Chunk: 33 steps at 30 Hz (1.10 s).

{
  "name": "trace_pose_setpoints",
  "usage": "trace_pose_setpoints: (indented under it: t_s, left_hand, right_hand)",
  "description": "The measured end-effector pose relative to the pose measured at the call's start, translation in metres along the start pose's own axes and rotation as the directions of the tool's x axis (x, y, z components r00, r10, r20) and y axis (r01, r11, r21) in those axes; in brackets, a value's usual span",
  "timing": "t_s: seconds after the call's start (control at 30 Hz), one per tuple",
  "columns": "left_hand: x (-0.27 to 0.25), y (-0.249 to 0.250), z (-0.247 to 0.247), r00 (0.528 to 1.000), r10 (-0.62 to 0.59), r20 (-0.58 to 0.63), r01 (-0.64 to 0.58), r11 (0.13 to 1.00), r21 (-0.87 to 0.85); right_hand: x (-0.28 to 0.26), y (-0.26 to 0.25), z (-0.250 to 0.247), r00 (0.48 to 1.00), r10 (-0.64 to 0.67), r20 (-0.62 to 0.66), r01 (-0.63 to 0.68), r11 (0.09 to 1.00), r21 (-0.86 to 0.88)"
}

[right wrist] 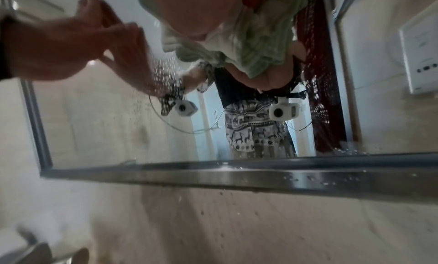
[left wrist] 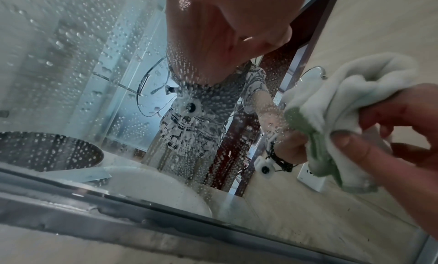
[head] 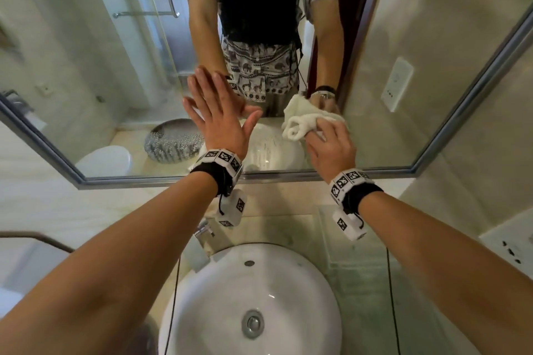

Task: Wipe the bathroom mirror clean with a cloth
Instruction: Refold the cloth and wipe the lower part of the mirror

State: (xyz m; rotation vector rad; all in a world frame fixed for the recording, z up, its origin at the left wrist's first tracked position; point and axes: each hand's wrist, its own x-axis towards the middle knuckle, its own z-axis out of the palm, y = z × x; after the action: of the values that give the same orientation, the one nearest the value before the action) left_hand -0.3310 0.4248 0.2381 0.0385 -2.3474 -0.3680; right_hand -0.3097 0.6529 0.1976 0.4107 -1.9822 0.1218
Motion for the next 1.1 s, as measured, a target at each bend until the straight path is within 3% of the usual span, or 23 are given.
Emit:
trace_pose_setpoints:
  t_s: [0.1,0.23,0.5,0.63,0.73,0.77,0.87,0.93,1.03,1.1]
  left_hand:
    - [0.0,0.0,-0.001,1.0,-0.005,0.001,0.005,1.0,0.011]
    - [0.0,0.0,0.001,1.0,-0.01,-0.005,0.011,1.0,0.019]
    - [-0.001,0.003,-0.001,0.999,-0.027,-0.023,0.027,0.999,0.035]
    - [-0.003,0.004,-0.009,0.999,-0.033,-0.018,0.033,0.999,0.038]
    - [-0.006,-0.001,-0.016,1.0,-0.013,-0.014,0.013,0.999,0.049]
    - [-0.007,-0.005,-0.019,1.0,0.003,-0.005,-0.003,0.998,0.057]
    - [-0.015,-0.017,-0.026,0.998,0.031,0.06,-0.037,0.995,0.097]
    - [-0.02,-0.026,-0.031,0.996,0.013,0.088,-0.024,0.992,0.121]
    - [-0.023,-0.041,-0.038,0.997,-0.021,0.079,0.01,0.991,0.136]
    - [-0.021,-0.052,-0.041,0.997,-0.027,0.077,0.016,0.99,0.143]
  right_hand:
    - [-0.007,-0.002,0.007,0.993,-0.114,0.029,0.113,0.993,0.028]
    - [-0.024,-0.006,0.02,0.946,-0.269,0.179,0.259,0.963,0.078]
    - [-0.037,-0.018,0.03,0.835,-0.405,0.372,0.388,0.913,0.125]
    - [-0.036,-0.026,0.029,0.711,-0.482,0.513,0.488,0.863,0.134]
    - [-0.03,-0.034,0.019,0.53,-0.487,0.694,0.569,0.811,0.135]
    - [-0.028,-0.036,0.015,0.519,-0.47,0.714,0.572,0.812,0.119]
    - [-0.023,-0.042,0.009,0.595,-0.411,0.691,0.494,0.865,0.089]
    - [-0.022,-0.044,0.006,0.686,-0.372,0.625,0.404,0.91,0.098]
    - [-0.008,-0.047,-0.009,0.872,-0.129,0.472,0.078,0.989,0.128]
    - [0.006,-0.046,-0.02,0.923,0.101,0.372,-0.162,0.977,0.138]
